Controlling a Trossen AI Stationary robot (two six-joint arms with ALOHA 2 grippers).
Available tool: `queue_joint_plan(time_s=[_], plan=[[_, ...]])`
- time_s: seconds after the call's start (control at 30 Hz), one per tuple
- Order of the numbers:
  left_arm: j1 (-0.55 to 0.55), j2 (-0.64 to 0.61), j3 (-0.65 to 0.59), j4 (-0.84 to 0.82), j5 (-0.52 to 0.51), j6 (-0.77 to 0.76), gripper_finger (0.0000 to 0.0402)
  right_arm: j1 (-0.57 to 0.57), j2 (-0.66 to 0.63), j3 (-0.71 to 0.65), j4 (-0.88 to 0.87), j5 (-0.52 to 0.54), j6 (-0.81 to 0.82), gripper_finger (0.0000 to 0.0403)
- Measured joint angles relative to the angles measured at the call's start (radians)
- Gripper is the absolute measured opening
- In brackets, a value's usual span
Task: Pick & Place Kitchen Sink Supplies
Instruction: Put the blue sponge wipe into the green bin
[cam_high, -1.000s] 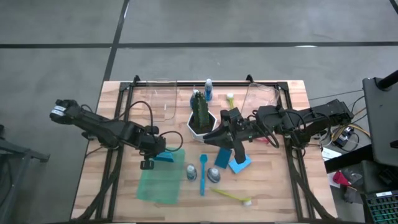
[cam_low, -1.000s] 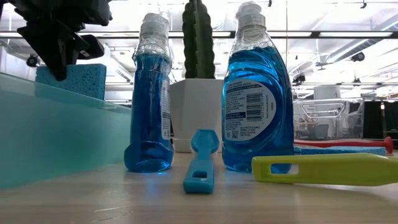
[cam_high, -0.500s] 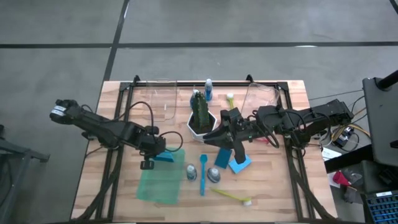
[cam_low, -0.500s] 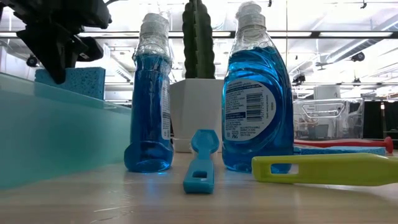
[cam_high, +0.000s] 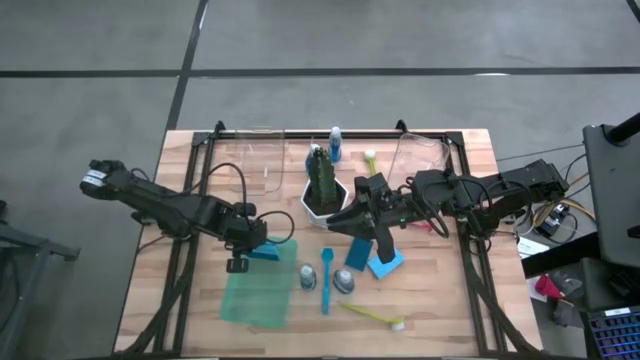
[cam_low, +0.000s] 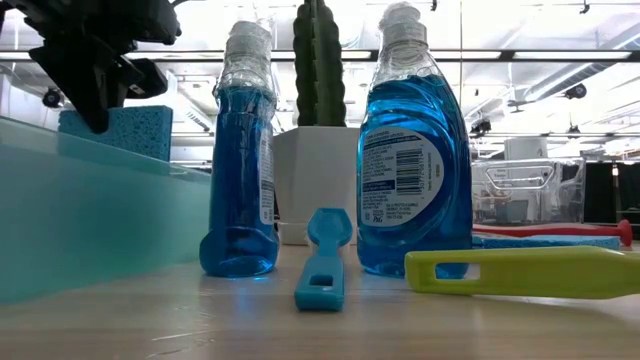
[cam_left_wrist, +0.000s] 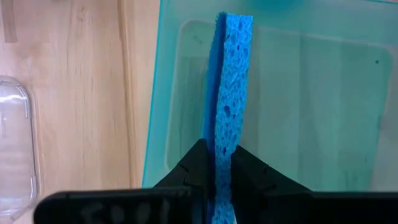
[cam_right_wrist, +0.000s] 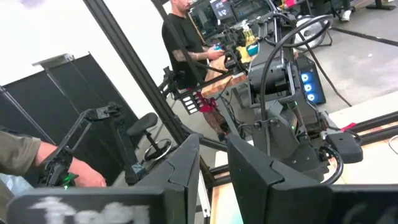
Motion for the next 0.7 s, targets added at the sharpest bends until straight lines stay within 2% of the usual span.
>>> queue_joint_plan(time_s=[0.7], plan=[[0.0, 0.0, 0.0, -0.007, 0.017, -0.007, 0.0042, 0.0, 0.0, 0.0, 0.001, 0.0, -0.019, 0.0073]])
